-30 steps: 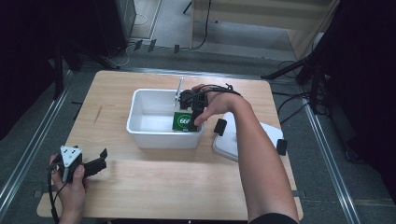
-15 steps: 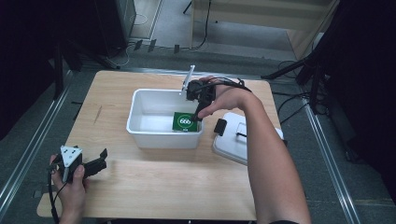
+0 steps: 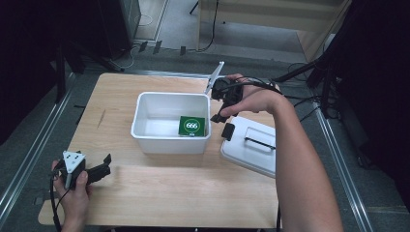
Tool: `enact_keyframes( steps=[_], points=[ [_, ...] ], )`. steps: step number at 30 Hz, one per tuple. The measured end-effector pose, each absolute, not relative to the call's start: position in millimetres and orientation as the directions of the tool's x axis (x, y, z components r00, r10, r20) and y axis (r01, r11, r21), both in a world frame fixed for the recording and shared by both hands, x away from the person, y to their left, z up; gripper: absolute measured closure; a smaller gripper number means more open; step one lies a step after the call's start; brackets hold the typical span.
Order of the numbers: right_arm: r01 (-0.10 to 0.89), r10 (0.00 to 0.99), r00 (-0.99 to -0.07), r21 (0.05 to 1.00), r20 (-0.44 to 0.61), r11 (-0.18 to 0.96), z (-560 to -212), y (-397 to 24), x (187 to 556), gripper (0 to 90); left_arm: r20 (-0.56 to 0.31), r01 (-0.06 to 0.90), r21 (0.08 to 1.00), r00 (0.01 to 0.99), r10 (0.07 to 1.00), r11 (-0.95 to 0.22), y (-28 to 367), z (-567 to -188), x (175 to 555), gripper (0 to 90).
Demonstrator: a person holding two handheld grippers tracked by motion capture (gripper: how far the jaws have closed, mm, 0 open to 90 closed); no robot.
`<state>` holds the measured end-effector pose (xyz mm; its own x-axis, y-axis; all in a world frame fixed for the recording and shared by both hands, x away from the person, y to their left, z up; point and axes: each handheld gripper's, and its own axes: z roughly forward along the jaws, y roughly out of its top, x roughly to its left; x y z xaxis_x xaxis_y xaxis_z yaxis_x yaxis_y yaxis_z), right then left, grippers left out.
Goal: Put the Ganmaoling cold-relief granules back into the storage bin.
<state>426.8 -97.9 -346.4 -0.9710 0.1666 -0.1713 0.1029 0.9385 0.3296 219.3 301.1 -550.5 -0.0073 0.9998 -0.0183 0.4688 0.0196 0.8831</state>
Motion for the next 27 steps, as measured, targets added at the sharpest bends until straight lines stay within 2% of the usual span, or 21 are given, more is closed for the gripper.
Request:
enact_keyframes(
  steps=[13, 27],
  points=[
    [0.129, 0.203, -0.959, 0.333, -0.199, 0.934, -336.8, -138.0, 415.1, 12.2, -0.018, 0.470, 0.883, -0.008, 1.000, 0.020, 301.1, -550.4, 219.2, 2.3],
    [0.197, 0.272, -0.944, 0.341, -0.186, 0.919, -353.2, -185.4, 407.3, 12.7, -0.011, 0.468, 0.883, -0.010, 1.000, 0.014, 300.5, -550.6, 219.1, 2.3]
  ],
)
